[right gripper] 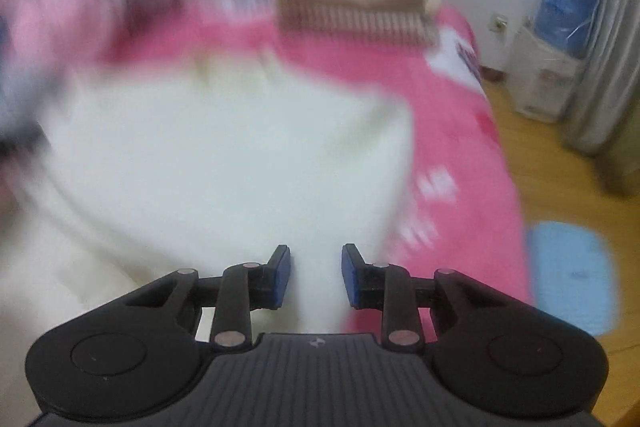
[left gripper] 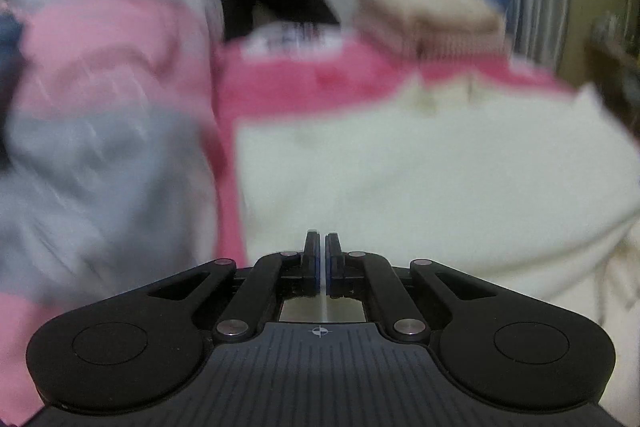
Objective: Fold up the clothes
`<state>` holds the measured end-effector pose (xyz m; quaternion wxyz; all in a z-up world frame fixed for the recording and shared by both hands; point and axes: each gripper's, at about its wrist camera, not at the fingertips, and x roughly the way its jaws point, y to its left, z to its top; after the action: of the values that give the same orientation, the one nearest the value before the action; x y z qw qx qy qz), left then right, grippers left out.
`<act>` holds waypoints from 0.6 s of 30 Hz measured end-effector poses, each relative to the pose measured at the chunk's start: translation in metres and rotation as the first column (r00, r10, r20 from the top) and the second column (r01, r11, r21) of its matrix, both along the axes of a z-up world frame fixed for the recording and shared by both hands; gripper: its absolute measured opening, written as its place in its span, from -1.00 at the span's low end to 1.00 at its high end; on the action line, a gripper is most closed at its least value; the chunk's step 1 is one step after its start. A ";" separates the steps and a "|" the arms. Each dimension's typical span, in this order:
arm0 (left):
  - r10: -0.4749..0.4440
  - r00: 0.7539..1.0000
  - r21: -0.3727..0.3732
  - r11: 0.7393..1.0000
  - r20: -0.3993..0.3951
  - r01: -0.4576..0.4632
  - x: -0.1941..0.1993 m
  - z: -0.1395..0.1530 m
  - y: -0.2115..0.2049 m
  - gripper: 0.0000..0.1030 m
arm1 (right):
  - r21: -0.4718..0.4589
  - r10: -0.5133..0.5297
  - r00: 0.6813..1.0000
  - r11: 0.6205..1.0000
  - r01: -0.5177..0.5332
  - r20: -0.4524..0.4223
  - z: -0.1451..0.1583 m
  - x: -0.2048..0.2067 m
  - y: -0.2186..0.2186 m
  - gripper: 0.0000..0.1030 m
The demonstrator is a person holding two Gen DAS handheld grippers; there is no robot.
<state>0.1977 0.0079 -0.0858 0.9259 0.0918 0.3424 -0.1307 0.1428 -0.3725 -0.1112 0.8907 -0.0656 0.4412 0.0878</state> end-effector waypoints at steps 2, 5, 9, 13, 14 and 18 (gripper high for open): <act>0.007 1.000 -0.004 1.000 0.001 -0.007 -0.002 0.002 0.001 -0.96 | -0.001 -0.037 0.999 0.999 0.037 -0.008 0.004 0.000 -0.003 -0.41; 0.013 1.000 -0.027 1.000 -0.020 -0.013 0.000 0.005 0.006 -0.95 | 0.007 -0.091 0.996 0.996 0.091 0.023 0.026 0.000 -0.005 -0.42; 0.026 0.999 -0.048 0.998 -0.041 -0.028 0.004 0.005 0.007 -0.95 | 0.017 -0.082 0.991 0.997 0.081 0.108 0.042 0.024 0.002 -0.42; 0.047 0.997 -0.090 0.995 -0.056 -0.052 0.004 0.003 0.013 -0.93 | -0.008 -0.074 0.988 0.997 0.076 0.136 0.016 0.051 0.003 -0.42; 0.046 0.997 -0.094 0.994 -0.056 -0.052 0.004 0.003 0.014 -0.92 | -0.026 -0.075 0.991 0.997 0.078 0.113 0.004 0.057 0.000 -0.43; 0.033 0.998 -0.099 0.994 -0.054 -0.038 0.006 0.002 0.016 -0.92 | -0.029 -0.116 0.990 0.993 0.118 0.078 -0.002 0.068 -0.014 -0.40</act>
<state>0.2034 0.0235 -0.0840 0.9222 0.0355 0.3610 -0.1336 0.2107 -0.3862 -0.1133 0.9092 -0.0579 0.4115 0.0254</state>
